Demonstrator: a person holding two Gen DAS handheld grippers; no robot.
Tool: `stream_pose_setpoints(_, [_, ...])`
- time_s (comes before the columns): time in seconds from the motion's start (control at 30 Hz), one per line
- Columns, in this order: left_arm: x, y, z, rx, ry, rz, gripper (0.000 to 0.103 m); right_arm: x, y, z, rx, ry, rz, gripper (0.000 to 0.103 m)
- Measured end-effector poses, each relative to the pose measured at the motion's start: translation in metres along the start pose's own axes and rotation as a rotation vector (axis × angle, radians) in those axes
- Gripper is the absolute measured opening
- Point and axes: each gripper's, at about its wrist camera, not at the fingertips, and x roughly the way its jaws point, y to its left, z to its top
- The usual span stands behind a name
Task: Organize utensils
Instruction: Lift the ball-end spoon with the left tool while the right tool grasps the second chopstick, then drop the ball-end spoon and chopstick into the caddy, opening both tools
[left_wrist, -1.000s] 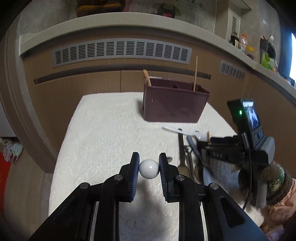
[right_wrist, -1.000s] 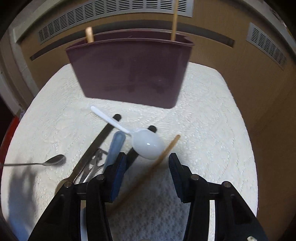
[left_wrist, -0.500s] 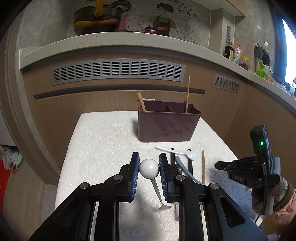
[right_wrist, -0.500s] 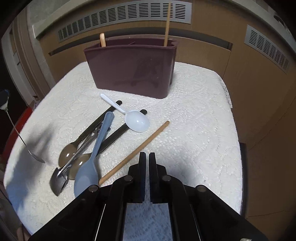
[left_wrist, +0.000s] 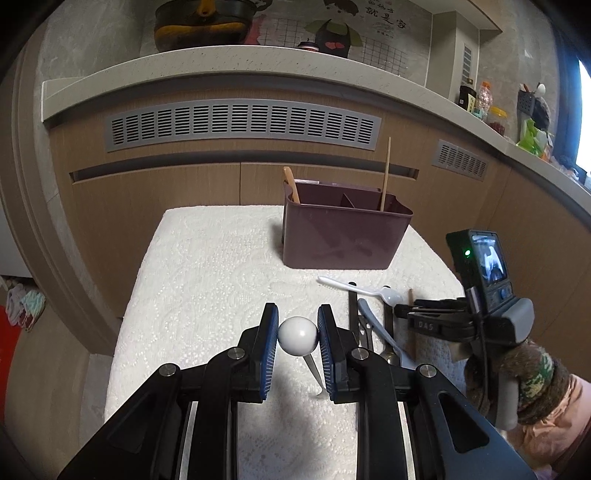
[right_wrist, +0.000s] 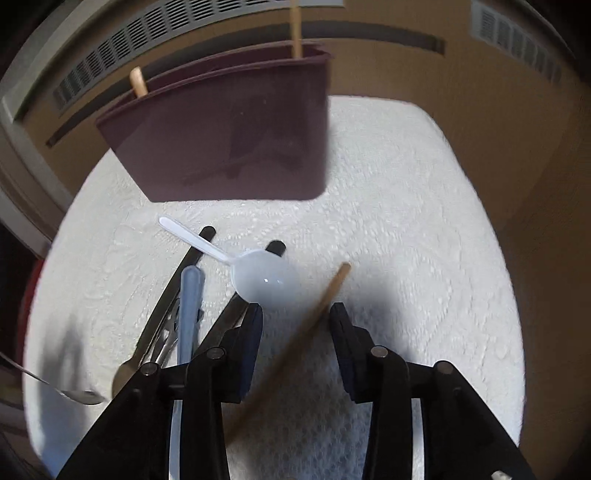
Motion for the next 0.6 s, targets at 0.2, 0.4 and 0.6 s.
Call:
stream_pose_setpoints(0.2, [-0.002, 0.002, 0.000, -0.009, -0.001, -0.002, 0.023, -0.029, 0.004, -0.007, -0.086, -0.117, 0.037, 0.006])
stream_pose_setpoints(0.4, [-0.005, -0.002, 0.004, -0.011, -0.012, -0.007, 0.023, -0.089, -0.012, -0.013, -0.070, -0.230, 0.122, 0.006])
stream_pose_setpoints(0.6, [-0.014, -0.007, 0.011, 0.000, -0.026, -0.010, 0.023, -0.122, -0.025, -0.009, -0.049, -0.318, 0.132, 0.005])
